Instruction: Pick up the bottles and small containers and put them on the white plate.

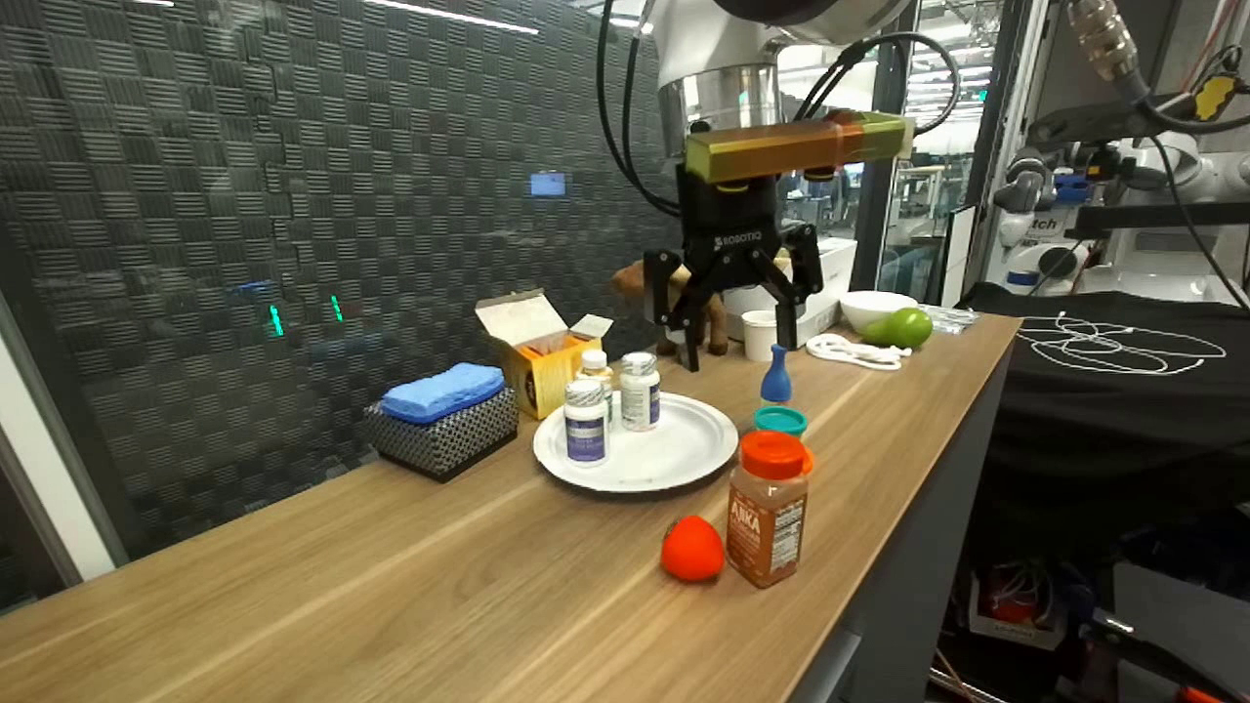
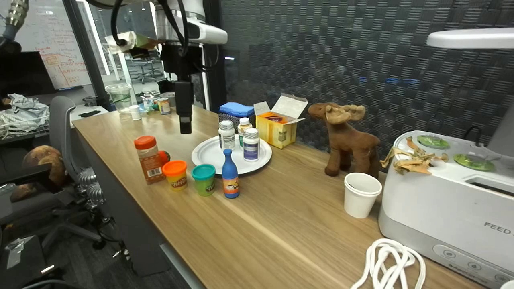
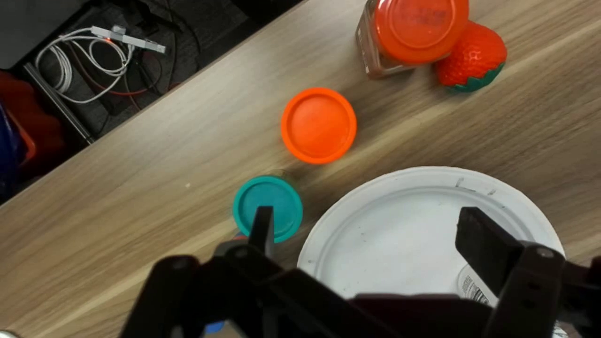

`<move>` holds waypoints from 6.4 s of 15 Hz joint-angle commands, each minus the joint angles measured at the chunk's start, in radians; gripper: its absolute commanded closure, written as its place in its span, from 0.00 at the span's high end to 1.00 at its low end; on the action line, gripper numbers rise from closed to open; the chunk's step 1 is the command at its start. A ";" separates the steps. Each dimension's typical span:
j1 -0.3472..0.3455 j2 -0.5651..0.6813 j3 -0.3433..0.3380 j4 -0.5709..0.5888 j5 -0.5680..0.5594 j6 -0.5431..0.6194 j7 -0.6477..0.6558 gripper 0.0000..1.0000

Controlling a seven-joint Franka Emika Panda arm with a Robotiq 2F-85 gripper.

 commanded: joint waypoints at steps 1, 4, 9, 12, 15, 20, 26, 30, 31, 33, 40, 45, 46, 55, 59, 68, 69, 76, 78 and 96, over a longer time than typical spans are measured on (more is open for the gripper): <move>-0.013 -0.002 0.013 0.002 0.000 -0.003 0.000 1.00; -0.014 -0.007 0.010 -0.023 -0.012 0.039 0.045 1.00; -0.027 -0.031 0.001 -0.138 -0.037 0.176 0.284 1.00; -0.035 -0.034 -0.004 -0.186 -0.086 0.233 0.417 1.00; -0.042 -0.041 -0.007 -0.217 -0.132 0.245 0.521 1.00; -0.060 -0.025 -0.014 -0.247 -0.149 0.290 0.591 1.00; -0.085 0.031 -0.047 -0.262 -0.243 0.466 0.612 1.00; -0.078 0.059 -0.060 -0.264 -0.301 0.529 0.617 1.00; -0.076 0.063 -0.058 -0.264 -0.293 0.532 0.605 1.00; -0.067 0.065 -0.054 -0.269 -0.282 0.528 0.597 1.00; -0.037 0.015 -0.037 -0.323 -0.279 0.521 0.640 1.00; -0.033 -0.012 -0.038 -0.337 -0.318 0.514 0.737 1.00; -0.034 -0.020 -0.038 -0.341 -0.332 0.514 0.759 1.00; -0.047 -0.068 -0.016 -0.368 -0.359 0.514 0.833 0.58; -0.049 -0.079 -0.008 -0.378 -0.361 0.514 0.853 0.29; -0.054 -0.200 0.043 -0.393 -0.352 0.443 0.887 0.29; -0.058 -0.204 0.051 -0.382 -0.355 0.434 0.887 0.29; -0.094 -0.063 0.032 -0.228 -0.333 0.490 0.730 0.29; -0.097 -0.009 0.018 -0.183 -0.298 0.511 0.654 0.29; -0.039 0.176 -0.056 -0.035 -0.110 0.518 0.357 0.99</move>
